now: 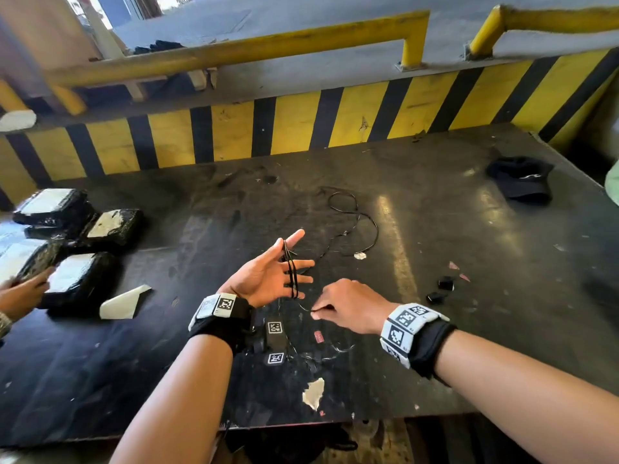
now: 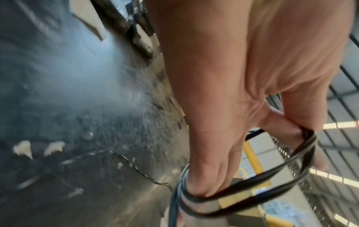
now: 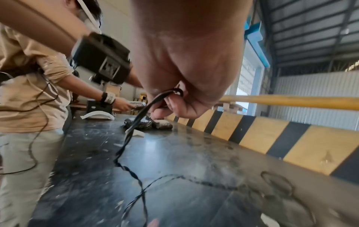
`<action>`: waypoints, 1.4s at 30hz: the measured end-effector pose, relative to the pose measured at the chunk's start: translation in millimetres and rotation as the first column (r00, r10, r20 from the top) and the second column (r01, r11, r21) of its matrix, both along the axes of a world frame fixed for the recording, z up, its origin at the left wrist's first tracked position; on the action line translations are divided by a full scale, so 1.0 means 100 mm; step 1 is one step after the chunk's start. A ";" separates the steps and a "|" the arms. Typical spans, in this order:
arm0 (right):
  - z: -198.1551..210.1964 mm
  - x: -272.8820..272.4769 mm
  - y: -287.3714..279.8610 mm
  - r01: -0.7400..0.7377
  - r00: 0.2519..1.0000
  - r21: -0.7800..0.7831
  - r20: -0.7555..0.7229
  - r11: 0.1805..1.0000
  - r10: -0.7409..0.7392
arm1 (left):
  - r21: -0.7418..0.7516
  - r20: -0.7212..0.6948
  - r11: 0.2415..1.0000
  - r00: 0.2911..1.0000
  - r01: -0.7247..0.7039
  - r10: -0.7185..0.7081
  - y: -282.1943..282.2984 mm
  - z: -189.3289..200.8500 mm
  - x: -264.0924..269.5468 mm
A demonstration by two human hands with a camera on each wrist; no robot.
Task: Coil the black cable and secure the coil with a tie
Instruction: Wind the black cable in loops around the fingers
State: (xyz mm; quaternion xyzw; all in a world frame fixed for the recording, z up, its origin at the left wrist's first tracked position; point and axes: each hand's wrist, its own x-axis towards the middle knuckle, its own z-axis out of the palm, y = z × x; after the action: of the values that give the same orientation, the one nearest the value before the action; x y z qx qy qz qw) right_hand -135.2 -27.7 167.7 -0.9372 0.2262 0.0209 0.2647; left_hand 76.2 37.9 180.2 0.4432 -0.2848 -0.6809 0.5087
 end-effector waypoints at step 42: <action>-0.02 0.11 -0.35 -0.021 0.933 0.605 0.297 0.796 -0.201 | -0.231 -0.353 0.964 0.912 0.130 -0.208 0.21 0.29 -0.40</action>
State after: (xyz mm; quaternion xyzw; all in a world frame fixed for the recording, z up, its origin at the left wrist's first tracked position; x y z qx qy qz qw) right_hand -124.5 -63.0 165.7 -0.7816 0.2028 -0.0869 0.5835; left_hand 36.6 59.3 209.6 0.2247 -0.2878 -0.7619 0.5349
